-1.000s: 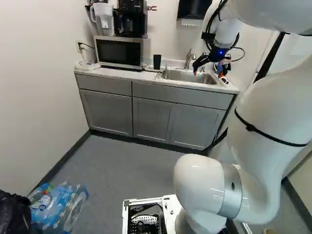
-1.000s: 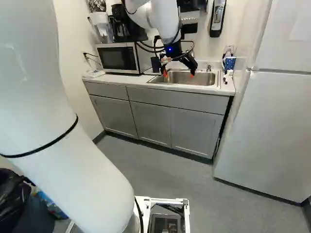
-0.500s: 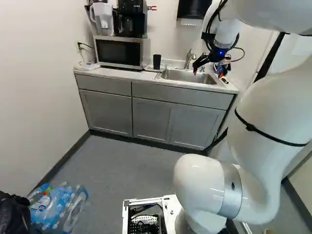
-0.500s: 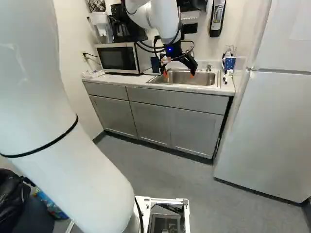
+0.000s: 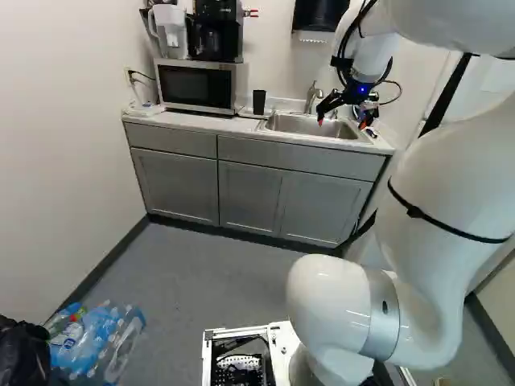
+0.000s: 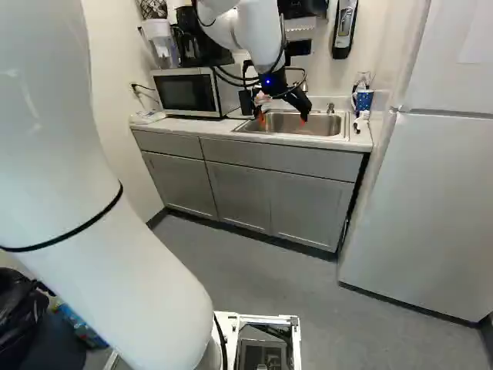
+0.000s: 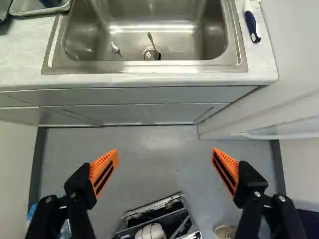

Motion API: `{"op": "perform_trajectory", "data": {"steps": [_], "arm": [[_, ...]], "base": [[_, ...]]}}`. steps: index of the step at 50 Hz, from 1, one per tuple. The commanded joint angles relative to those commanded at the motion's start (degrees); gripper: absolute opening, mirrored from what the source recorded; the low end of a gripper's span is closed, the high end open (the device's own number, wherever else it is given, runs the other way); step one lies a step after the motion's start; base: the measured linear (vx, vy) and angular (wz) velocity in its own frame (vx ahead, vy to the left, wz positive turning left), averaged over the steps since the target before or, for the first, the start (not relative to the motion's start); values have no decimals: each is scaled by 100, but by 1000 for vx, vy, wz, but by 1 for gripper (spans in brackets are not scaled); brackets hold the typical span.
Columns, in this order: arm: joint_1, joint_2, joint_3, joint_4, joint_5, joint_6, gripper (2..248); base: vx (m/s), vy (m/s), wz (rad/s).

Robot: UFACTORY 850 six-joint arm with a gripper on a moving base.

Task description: Rinse the cup and place it in the tray

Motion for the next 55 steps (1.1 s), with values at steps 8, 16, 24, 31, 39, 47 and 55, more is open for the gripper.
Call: {"op": "perform_trajectory", "data": {"steps": [8, 16, 24, 31, 39, 47, 55], "arm": [[44, 30, 122, -3, 168, 10, 247], [98, 68, 274, -7, 377, 23, 247], [163, 113, 456, -12, 627, 38, 247], [229, 159, 640, -17, 879, 53, 247], [313, 218, 877, -23, 1206, 73, 247], [412, 287, 1152, -30, 1584, 96, 247], [518, 361, 1450, -38, 1993, 120, 247]], "base": [[0, 0, 0], [0, 0, 0], [0, 0, 0], [0, 0, 0], [0, 0, 0], [0, 0, 0], [0, 0, 0]]}}
